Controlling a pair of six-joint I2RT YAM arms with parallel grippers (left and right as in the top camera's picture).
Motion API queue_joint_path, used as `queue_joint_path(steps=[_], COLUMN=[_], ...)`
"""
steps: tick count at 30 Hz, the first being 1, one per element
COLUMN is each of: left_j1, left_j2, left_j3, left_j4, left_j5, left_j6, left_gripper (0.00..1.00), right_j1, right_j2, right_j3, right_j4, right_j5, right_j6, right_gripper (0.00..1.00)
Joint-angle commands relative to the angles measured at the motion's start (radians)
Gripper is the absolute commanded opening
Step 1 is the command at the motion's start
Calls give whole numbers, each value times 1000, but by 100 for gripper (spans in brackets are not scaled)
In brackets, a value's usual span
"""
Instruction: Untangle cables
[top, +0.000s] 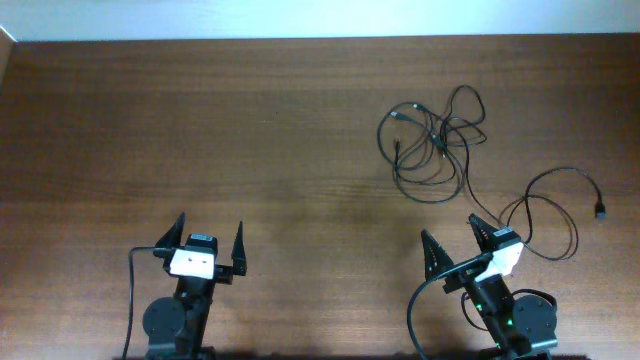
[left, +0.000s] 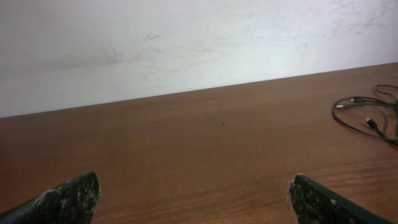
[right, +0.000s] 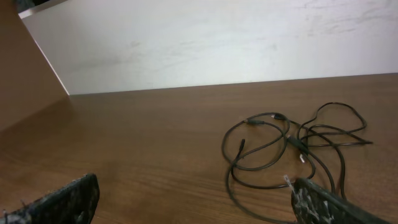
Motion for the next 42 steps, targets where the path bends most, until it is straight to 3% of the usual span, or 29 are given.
queue_joint_path(steps=[1,7,10,14,15,30,32,34,42], left_j1=[-4,-4,-4,-4,-4,-4,-4,-4,-4], left_j2=[-5,-5,-5,-5,-5,-5,-5,-5,-5], left_j3=[-2,-2,-2,-2,-2,-2,-2,-2,-2], left_j4=[-6,-6,-6,-6,-6,-6,-6,-6,-6], left_j5=[-7,-7,-7,-7,-7,-7,-7,-7,-7], left_j6=[16,16,17,17,16,17,16,17,16], left_gripper=[99,99,99,99,99,99,99,99,99], right_j1=[-8,-6,-6,-6,-6,-6,-6,-6,-6], right_j2=[-8,5,5,5,5,5,5,5,5], right_j3=[-6,-6,-6,-6,-6,-6,-6,-6,-6], right_j4=[-4,-4,-5,-9,-12,-19,-19,-19,-19], right_j5=[3,4,4,61,83,164,164,164,164], right_j6=[-4,-32,-217,-642,-680,-684,-599,-392,-366], right_gripper=[99,98,98,98,98,98,98,98,98])
